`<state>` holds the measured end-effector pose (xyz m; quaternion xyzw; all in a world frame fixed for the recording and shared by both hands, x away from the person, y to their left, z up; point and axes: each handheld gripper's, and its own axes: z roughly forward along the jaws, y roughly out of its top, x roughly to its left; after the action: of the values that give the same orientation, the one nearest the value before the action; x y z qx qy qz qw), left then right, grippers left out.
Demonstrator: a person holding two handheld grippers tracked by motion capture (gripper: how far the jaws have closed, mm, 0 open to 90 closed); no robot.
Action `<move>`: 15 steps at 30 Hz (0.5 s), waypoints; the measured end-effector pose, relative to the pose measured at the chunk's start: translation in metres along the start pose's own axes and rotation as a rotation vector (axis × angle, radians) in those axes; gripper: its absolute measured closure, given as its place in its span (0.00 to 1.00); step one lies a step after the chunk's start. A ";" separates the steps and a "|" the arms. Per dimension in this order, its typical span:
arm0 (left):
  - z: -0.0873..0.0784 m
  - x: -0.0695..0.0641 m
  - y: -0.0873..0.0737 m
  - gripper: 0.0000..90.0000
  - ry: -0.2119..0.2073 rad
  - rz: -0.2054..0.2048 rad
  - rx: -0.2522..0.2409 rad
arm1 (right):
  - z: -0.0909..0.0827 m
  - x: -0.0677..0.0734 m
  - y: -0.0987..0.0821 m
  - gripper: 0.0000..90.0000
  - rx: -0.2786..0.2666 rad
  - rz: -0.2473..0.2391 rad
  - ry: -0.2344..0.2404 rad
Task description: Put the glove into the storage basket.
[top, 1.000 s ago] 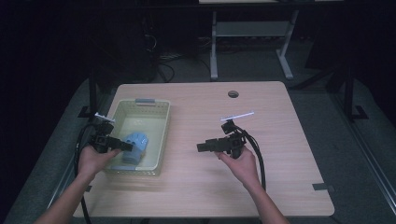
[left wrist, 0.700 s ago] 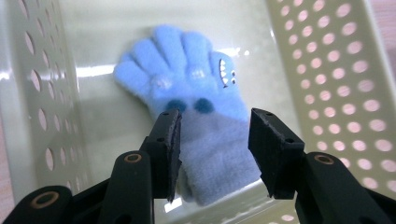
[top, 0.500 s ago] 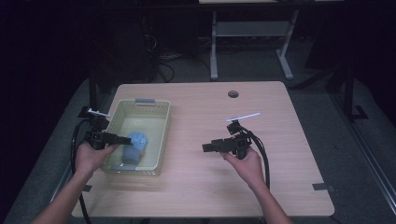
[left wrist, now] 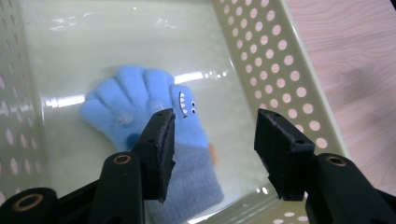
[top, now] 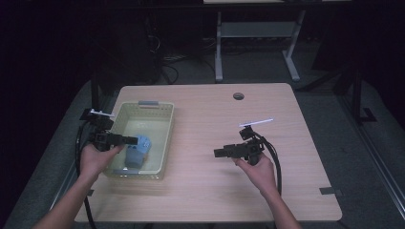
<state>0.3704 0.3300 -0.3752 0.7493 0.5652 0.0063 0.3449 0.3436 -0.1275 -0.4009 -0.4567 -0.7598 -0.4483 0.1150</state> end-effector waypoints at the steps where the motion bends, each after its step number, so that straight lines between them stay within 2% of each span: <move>1: 0.001 -0.001 0.000 0.52 -0.006 -0.001 -0.007 | -0.001 -0.001 0.000 0.40 -0.009 -0.006 -0.001; 8: 0.003 -0.010 0.004 0.50 -0.034 0.011 -0.026 | -0.005 -0.006 -0.003 0.39 -0.014 0.017 0.001; 15: 0.003 -0.023 0.008 0.47 -0.066 0.028 -0.050 | -0.010 -0.008 -0.005 0.38 -0.020 0.015 -0.005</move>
<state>0.3702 0.3078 -0.3646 0.7483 0.5426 0.0006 0.3816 0.3411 -0.1409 -0.4027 -0.4646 -0.7521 -0.4538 0.1120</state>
